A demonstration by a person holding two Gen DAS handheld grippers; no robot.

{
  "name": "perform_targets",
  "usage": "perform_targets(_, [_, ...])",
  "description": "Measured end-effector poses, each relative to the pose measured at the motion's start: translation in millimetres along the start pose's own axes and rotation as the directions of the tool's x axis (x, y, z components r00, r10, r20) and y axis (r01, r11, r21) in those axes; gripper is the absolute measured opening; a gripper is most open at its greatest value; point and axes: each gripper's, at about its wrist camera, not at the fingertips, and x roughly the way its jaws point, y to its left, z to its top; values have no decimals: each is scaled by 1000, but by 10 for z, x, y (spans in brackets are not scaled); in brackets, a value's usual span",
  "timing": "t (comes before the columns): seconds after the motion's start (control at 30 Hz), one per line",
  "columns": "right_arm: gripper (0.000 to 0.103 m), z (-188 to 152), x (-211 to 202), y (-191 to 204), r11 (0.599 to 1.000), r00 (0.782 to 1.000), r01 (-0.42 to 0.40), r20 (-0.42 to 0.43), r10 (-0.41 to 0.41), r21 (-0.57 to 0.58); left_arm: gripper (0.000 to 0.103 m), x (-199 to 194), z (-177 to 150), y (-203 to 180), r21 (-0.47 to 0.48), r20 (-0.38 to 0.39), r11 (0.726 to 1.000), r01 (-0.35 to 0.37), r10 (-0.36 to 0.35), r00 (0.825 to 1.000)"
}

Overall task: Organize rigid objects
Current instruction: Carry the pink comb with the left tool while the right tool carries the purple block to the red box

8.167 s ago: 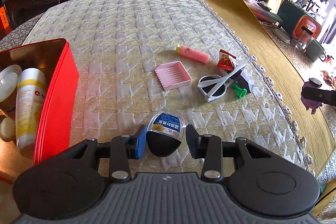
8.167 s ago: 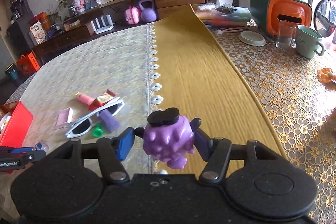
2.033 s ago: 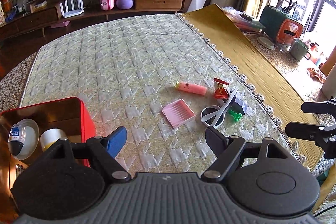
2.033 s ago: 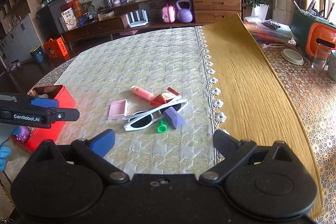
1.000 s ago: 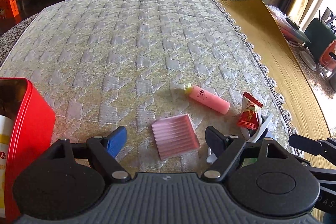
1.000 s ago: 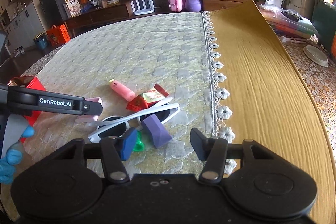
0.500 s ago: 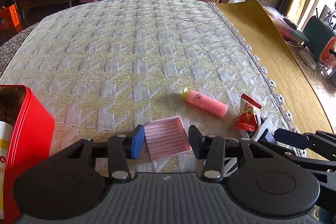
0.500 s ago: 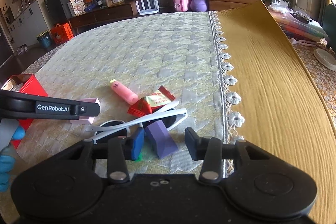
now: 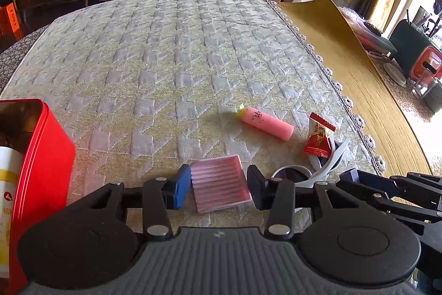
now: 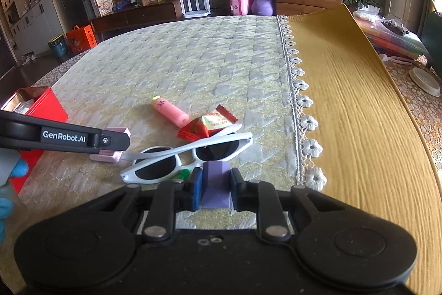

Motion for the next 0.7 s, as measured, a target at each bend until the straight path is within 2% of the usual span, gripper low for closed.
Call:
perform_targets(0.3, [20,-54,-333,110,1000,1000,-5,17,5,30,44,-231,-151,72,4,-13,1000,13,-13,1000])
perform_targets(0.7, [20,-32,-771,531,999,998,-53,42,53,11,44,-747,-294,197,8,-8,999,45,-45,999])
